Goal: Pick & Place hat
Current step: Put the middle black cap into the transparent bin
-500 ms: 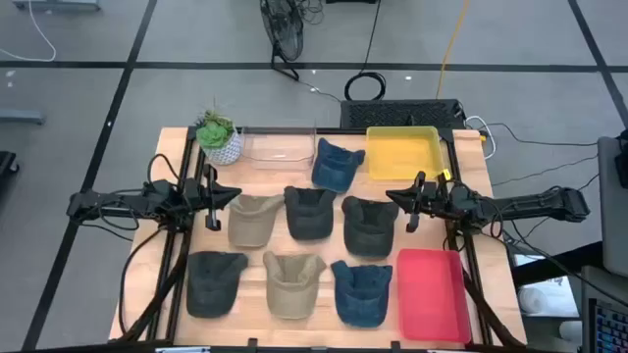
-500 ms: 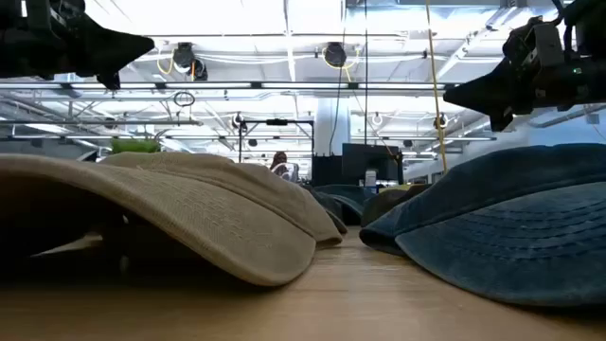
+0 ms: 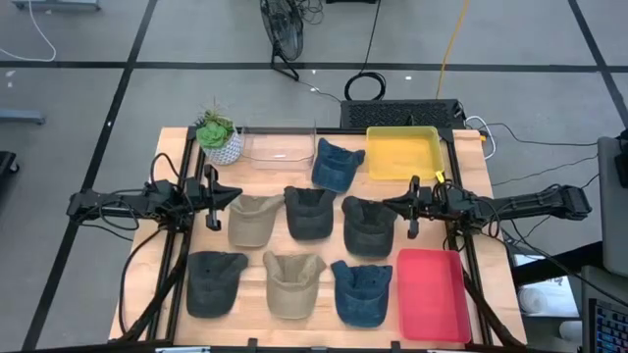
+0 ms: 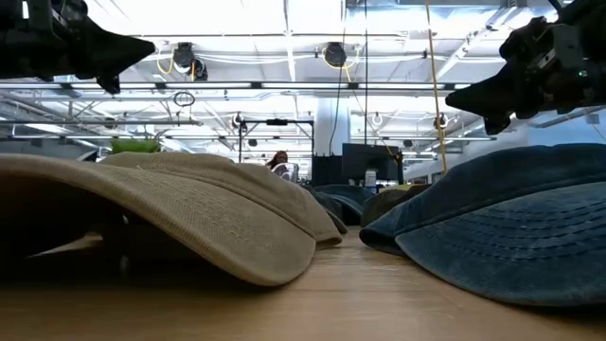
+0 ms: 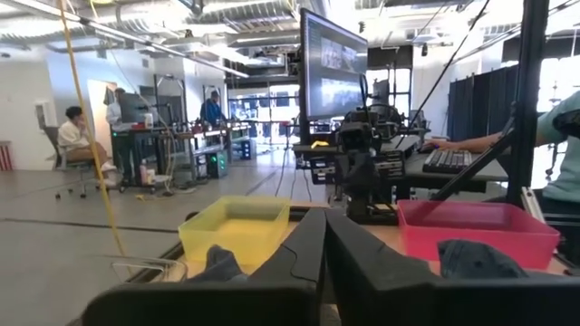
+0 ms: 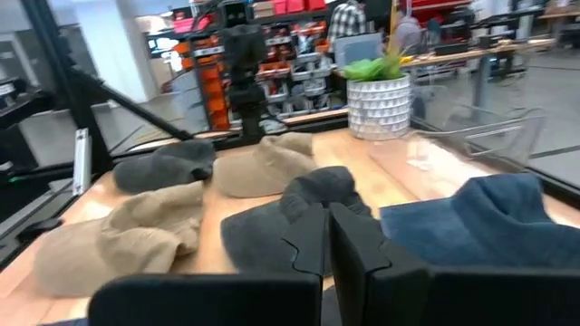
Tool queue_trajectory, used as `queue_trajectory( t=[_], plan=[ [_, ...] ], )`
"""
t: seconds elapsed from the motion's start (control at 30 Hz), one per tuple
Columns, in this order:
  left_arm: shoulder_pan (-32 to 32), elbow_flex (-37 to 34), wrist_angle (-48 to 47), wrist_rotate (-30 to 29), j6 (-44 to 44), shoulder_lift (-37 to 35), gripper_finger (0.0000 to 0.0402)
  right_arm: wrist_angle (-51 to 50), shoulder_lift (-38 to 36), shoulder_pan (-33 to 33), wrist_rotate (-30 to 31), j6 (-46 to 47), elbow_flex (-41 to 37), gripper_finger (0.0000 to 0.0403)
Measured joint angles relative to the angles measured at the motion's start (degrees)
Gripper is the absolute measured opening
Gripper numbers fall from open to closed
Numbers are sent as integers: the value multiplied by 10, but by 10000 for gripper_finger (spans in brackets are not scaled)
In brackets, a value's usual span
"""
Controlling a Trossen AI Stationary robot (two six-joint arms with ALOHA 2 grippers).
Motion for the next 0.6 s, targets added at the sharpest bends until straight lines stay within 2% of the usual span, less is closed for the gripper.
queue_trajectory(
  t=[0.2,0.3,0.43,0.6],
  plan=[
    [0,0,7,0,0,0,14,86,27,19,-34,2,0,0],
    [0,0,10,0,-4,0,5,132,47,35,-30,-10,0,0],
    [0,0,41,1,-23,0,17,170,79,49,-29,-31,0,0],
    [-1,11,49,30,-29,2,11,234,120,51,-27,-39,1,0]
  ],
)
